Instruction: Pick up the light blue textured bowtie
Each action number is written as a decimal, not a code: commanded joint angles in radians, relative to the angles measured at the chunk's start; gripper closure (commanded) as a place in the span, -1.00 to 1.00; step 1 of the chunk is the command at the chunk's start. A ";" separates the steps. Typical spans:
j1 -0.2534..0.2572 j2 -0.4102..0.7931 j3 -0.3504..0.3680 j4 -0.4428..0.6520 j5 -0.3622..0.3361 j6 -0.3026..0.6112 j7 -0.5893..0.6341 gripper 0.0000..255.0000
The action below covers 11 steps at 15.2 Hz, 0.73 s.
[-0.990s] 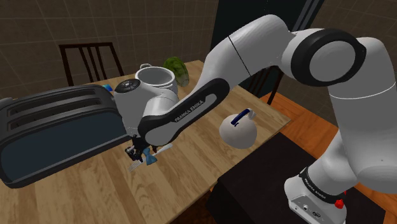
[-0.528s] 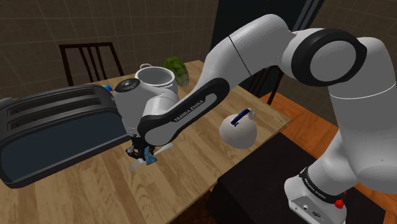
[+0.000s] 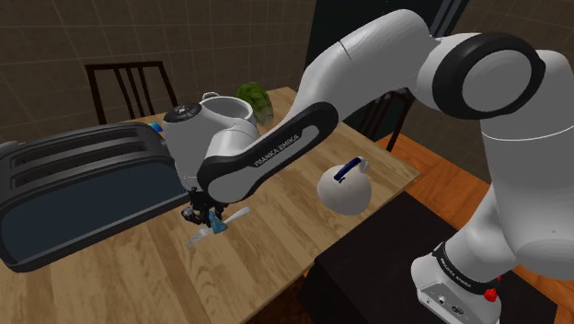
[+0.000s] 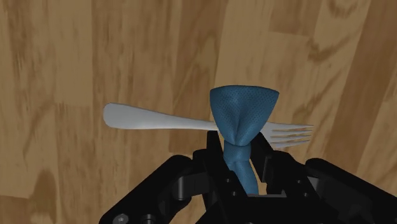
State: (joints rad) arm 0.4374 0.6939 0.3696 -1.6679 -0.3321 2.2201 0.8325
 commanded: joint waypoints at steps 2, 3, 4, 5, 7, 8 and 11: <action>-0.005 -0.025 0.008 0.002 0.010 -0.026 -0.007 1.00; -0.007 -0.033 0.011 0.002 0.014 -0.035 -0.009 1.00; -0.009 -0.042 0.013 0.003 0.017 -0.044 -0.011 1.00; -0.010 -0.050 0.016 0.004 0.021 -0.053 -0.013 1.00; -0.014 -0.066 0.021 0.006 0.028 -0.071 -0.017 1.00; -0.015 -0.074 0.023 0.008 0.031 -0.080 -0.019 1.00; -0.017 -0.083 0.026 0.010 0.035 -0.090 -0.022 1.00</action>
